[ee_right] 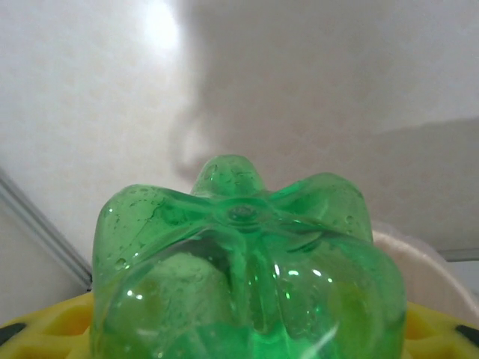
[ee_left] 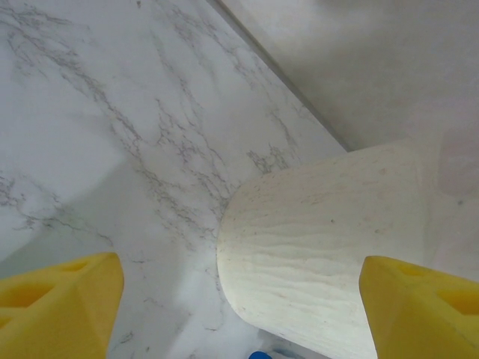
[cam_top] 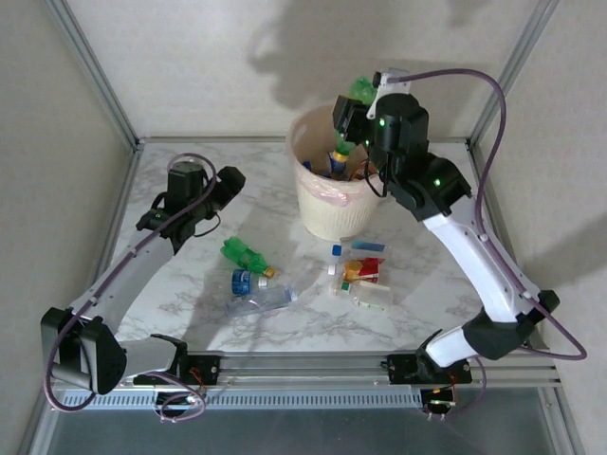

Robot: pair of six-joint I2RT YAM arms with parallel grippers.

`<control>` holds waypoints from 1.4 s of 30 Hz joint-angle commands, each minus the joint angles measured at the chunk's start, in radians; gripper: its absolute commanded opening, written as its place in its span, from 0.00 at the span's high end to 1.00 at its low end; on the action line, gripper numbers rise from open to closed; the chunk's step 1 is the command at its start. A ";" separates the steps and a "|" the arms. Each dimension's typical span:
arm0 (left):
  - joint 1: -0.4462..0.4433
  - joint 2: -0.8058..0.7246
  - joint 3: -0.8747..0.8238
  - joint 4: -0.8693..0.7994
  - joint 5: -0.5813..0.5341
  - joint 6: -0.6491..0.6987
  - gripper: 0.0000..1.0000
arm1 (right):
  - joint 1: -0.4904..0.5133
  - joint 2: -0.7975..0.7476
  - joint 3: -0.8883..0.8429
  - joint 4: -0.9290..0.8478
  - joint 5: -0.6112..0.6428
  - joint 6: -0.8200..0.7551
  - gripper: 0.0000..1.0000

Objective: Put the plastic bottles in the bin

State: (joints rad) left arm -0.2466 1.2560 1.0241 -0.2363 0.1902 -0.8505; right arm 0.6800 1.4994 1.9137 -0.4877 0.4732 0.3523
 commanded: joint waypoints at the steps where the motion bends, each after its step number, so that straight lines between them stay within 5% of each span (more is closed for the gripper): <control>1: 0.009 -0.020 -0.018 0.008 0.016 -0.012 0.18 | -0.082 0.076 0.042 0.016 -0.051 0.044 0.49; 15: 0.018 -0.015 -0.042 0.020 0.020 -0.009 0.18 | -0.142 0.216 0.023 0.009 -0.163 0.073 0.48; 26: 0.020 -0.013 -0.045 0.019 0.020 -0.012 0.18 | -0.142 0.218 0.026 -0.009 -0.207 0.080 0.17; 35: 0.020 -0.034 -0.046 -0.018 0.013 -0.006 0.18 | -0.127 0.156 0.036 -0.028 -0.247 0.086 0.19; 42: 0.021 -0.106 -0.084 -0.112 -0.032 0.009 0.19 | -0.019 0.015 -0.116 0.012 -0.273 0.048 0.20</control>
State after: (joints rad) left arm -0.2375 1.1961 0.9634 -0.2810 0.1928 -0.8566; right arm 0.6075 1.5913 1.8526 -0.5060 0.2287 0.4297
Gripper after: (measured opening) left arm 0.815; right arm 0.804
